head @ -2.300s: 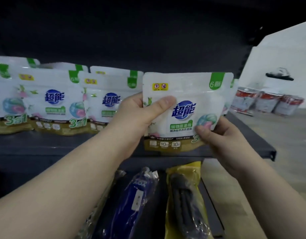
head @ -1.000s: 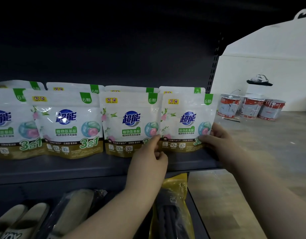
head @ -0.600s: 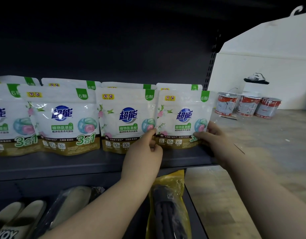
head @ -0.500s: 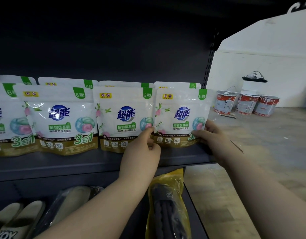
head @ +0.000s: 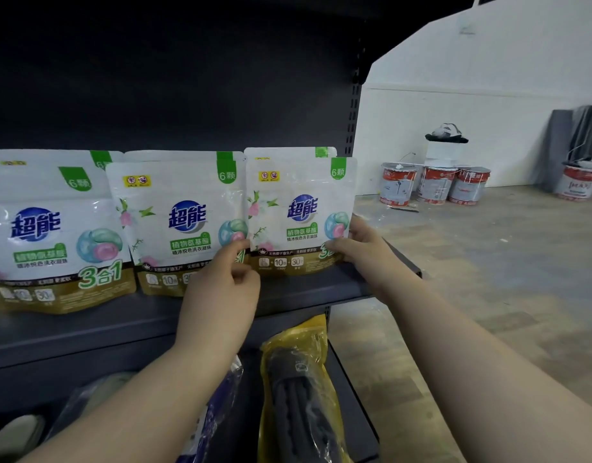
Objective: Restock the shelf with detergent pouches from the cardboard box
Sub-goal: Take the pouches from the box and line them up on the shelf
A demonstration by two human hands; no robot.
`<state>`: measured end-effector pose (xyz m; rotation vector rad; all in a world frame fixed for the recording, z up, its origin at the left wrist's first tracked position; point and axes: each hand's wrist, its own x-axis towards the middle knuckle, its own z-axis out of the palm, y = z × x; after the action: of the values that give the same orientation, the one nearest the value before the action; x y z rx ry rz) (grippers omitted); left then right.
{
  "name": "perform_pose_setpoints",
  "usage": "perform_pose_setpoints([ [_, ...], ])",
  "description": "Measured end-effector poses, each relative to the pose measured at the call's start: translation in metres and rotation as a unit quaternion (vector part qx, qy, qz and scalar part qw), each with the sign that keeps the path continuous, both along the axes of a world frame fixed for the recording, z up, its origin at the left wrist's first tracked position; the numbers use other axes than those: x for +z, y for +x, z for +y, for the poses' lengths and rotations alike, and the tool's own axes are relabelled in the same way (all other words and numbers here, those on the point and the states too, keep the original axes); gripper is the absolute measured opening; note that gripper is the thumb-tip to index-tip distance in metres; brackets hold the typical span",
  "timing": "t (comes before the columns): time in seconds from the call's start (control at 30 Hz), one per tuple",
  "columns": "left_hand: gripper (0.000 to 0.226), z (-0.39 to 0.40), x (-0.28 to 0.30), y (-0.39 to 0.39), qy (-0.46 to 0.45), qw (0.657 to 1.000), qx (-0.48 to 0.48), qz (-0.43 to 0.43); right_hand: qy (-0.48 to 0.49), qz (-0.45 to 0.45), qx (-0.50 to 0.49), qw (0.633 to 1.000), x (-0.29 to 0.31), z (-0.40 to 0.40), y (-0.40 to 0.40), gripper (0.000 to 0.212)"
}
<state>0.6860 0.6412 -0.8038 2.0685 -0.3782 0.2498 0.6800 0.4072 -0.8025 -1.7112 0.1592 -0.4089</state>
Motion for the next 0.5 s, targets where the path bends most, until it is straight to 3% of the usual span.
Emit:
perform_pose_setpoints([
  [0.4, 0.046, 0.004, -0.001, 0.0, -0.006, 1.0, -0.016, 0.004, 0.036, 0.004, -0.021, 0.999, 0.003, 0.007, -0.005, 0.034],
  [0.5, 0.043, 0.008, 0.0, -0.002, -0.027, 0.999, -0.033, 0.019, 0.05, -0.009, -0.066, 0.997, 0.005, 0.014, -0.012, 0.042],
])
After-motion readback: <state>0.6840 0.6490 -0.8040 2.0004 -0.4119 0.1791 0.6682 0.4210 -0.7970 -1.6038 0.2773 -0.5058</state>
